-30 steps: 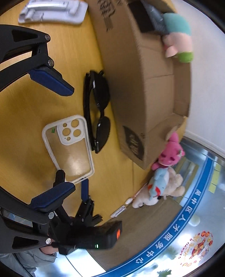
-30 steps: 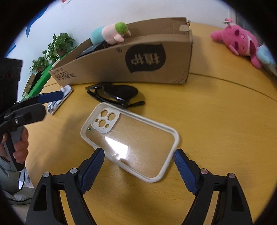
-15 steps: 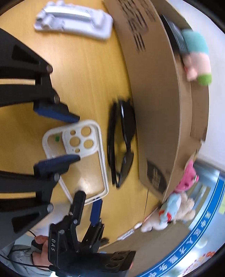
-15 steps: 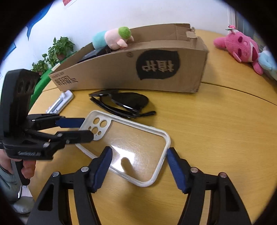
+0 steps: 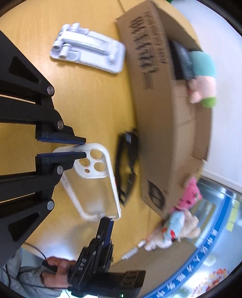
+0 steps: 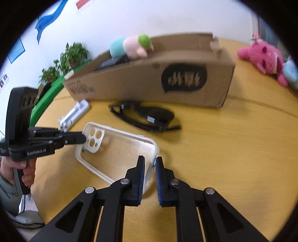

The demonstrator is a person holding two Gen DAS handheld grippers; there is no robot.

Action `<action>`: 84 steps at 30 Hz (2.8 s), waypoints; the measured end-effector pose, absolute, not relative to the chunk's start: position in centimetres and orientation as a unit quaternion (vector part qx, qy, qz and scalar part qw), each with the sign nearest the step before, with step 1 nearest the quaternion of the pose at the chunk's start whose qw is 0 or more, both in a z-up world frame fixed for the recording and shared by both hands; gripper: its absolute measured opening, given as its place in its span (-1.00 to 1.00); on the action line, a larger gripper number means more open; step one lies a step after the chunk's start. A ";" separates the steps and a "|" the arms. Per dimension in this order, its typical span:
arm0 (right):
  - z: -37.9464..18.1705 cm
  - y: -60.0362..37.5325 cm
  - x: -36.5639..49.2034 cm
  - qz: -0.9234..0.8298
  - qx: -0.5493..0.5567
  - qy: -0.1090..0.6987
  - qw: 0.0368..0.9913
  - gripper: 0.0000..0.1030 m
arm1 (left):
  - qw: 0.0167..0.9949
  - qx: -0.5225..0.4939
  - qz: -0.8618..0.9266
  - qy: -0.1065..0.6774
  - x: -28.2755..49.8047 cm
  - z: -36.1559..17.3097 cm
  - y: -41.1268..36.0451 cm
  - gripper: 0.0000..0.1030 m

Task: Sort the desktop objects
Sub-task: 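Lift the phone case with the right tool and lower it into the box, then open the right tool and move it to the black sunglasses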

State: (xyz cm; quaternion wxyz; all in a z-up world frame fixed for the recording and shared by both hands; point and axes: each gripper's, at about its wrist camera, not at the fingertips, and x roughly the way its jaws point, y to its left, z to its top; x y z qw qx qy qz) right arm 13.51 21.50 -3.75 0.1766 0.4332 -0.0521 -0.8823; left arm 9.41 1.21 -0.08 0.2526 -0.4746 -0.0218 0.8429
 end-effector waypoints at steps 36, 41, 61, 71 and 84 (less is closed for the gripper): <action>2.7 9.1 -6.4 -0.867 0.414 -0.031 0.274 -0.72 | 0.098 -0.435 0.895 0.007 -6.5 6.8 -12.2 -0.92; -1.2 8.2 -9.3 -0.826 0.489 -0.057 0.274 -0.72 | 0.066 -0.498 0.860 0.084 -8.5 2.9 -11.2 -0.92; 6.7 10.9 -2.4 -0.907 0.366 -0.022 0.207 0.55 | 0.066 -0.336 0.938 0.043 -2.6 9.6 -11.0 0.58; 6.7 15.3 5.8 -0.889 0.351 0.050 0.289 0.56 | 0.172 -0.313 0.934 -0.005 2.3 11.3 -7.8 0.04; -5.1 18.7 3.4 -0.832 0.487 0.032 0.263 0.57 | 0.211 -0.431 0.876 -0.055 6.9 1.5 -2.4 0.78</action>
